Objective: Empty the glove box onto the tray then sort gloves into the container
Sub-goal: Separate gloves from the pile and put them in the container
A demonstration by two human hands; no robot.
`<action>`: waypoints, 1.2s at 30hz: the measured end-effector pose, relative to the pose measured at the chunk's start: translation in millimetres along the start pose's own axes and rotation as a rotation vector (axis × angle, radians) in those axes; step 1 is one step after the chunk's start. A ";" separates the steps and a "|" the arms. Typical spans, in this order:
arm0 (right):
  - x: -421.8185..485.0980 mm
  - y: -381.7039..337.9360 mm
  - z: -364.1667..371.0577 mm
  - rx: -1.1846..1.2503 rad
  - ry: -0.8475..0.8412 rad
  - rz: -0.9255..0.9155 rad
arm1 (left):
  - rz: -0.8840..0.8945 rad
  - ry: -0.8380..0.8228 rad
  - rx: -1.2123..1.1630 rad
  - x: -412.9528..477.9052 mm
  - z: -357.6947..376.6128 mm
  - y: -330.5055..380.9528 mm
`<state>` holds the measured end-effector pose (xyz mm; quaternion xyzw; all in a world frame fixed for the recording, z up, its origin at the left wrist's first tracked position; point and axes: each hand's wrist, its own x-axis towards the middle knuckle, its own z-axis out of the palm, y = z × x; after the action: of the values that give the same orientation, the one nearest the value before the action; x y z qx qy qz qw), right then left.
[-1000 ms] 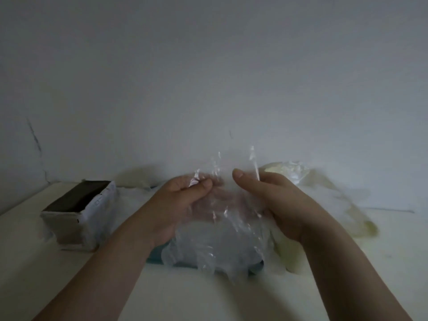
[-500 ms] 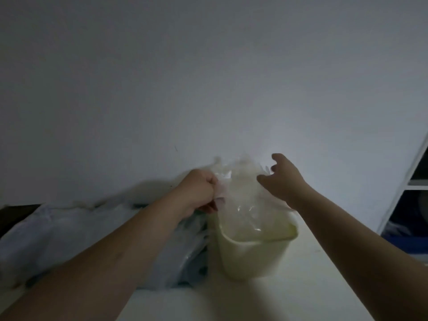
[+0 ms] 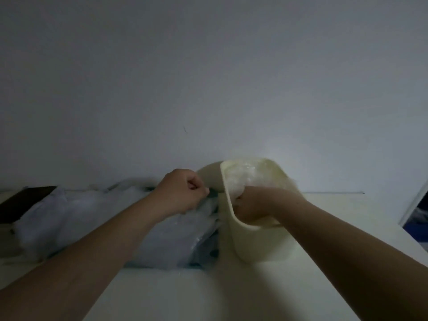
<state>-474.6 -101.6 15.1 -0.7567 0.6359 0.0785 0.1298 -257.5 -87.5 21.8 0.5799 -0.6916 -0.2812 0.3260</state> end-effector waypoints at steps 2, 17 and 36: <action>4.8 -1.0 5.2 -0.031 -0.026 0.052 | 0.023 -0.135 0.157 -14.5 -9.0 -23.8; -99.1 -92.7 -7.0 0.338 0.381 -0.381 | 0.164 -0.083 0.347 -86.3 -27.2 -106.3; -52.4 -123.2 75.6 0.114 0.035 -0.284 | 0.319 -0.240 0.434 -103.7 -36.4 -129.7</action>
<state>-359.4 -10.4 -30.2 -0.8318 0.5279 0.0099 0.1711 -137.1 -7.7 -67.8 0.4826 -0.8517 -0.1383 0.1502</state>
